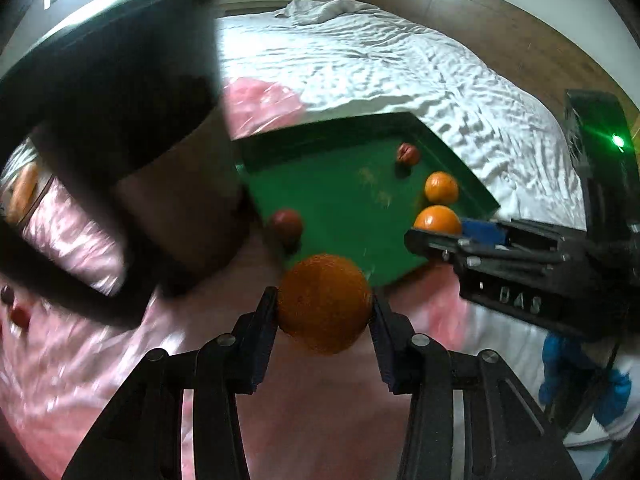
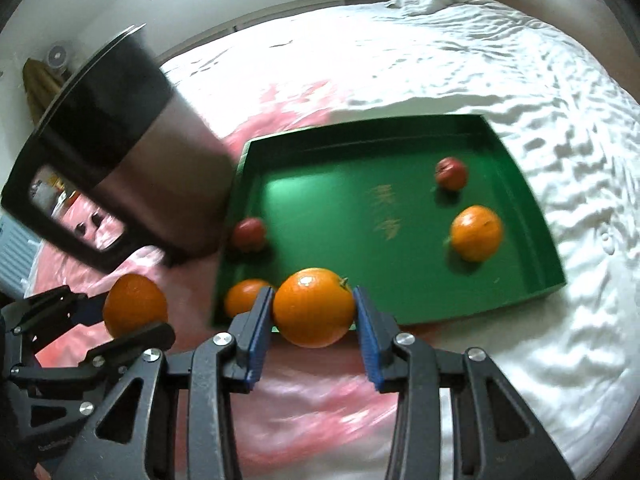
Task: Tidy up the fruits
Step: 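Carry both held oranges over the green tray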
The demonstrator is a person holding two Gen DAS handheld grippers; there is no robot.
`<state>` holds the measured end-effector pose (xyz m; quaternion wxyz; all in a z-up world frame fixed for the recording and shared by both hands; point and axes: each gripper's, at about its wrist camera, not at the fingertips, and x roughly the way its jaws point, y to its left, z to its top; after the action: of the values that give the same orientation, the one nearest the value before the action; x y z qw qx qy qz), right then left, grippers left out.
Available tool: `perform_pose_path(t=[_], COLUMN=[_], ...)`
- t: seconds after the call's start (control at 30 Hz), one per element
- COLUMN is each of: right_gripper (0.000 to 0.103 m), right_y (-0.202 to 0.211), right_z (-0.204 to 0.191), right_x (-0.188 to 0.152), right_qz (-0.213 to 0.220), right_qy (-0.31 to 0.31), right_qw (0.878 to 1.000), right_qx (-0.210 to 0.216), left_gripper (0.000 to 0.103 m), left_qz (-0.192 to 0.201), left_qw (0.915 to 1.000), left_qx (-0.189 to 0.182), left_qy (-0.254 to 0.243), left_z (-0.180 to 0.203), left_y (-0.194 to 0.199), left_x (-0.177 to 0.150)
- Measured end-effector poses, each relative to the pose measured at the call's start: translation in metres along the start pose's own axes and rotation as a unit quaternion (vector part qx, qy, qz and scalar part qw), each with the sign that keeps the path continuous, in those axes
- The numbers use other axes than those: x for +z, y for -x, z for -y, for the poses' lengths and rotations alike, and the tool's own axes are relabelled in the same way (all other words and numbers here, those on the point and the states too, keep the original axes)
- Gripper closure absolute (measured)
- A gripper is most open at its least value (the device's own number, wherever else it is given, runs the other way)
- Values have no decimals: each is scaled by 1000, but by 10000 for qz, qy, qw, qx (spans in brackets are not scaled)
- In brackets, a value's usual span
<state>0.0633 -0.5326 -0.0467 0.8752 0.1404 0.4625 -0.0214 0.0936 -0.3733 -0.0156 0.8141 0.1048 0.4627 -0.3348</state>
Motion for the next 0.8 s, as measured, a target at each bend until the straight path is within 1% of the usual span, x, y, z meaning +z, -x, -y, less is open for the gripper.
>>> perform_pose_path(t=[0.2,0.4,0.53,0.8], right_gripper=[34,33,33,33], right_y=[-20,-43,-59,-75], right_z=[37,58,65,68], right_x=[14,27,35,40], right_qz=[79,7,-86,-223], right_qy=[-117,-38,109,309], right_qw=[9998,9998,9997,9992], right_qx=[-152,-213,-209,-147], left_gripper=[64,64,64,64], left_qz=[-125,-314,-436,-568], left_qw=[9999,9993,9987,9979], left_qx=[24,147,225,297], left_qy=[-115,-153,-127,-89], left_z=[20,26,26,27], left_y=[-49,-89,-105,-119], left_x=[30,43,43,42])
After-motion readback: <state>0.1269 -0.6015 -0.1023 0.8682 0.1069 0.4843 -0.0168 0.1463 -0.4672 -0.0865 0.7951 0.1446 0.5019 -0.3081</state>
